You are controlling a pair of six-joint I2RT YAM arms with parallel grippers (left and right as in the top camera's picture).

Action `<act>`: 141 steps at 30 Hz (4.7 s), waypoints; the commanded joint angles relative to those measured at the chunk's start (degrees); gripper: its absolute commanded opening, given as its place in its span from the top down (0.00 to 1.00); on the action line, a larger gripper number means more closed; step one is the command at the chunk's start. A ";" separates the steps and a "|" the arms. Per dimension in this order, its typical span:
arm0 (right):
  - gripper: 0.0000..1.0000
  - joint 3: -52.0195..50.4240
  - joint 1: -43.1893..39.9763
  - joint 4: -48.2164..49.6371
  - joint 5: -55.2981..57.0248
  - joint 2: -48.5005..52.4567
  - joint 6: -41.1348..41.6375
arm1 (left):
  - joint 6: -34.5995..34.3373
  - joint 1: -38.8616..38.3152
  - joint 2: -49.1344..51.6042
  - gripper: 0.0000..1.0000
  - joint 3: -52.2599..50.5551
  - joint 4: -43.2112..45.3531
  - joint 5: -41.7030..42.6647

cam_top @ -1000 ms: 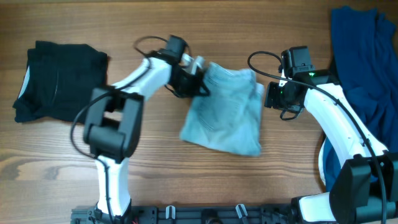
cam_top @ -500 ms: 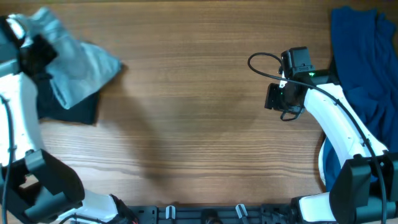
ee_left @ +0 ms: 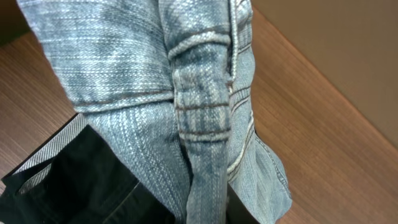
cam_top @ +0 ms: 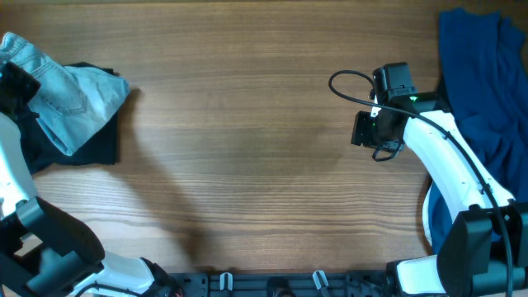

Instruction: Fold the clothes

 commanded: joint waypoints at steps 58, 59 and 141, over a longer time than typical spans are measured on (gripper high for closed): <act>0.00 -19.47 7.39 11.21 2.67 -53.64 -0.55 | 2.03 -44.96 -51.89 0.00 -25.09 -24.30 -2.95; 0.00 -19.47 7.37 11.08 2.67 -53.44 -0.55 | 2.03 -44.96 -53.27 0.00 -25.46 -24.28 -2.93; 0.00 -64.70 -4.81 52.41 -6.56 -91.56 -24.20 | 2.03 -44.96 -57.13 0.00 -25.46 -26.16 -2.91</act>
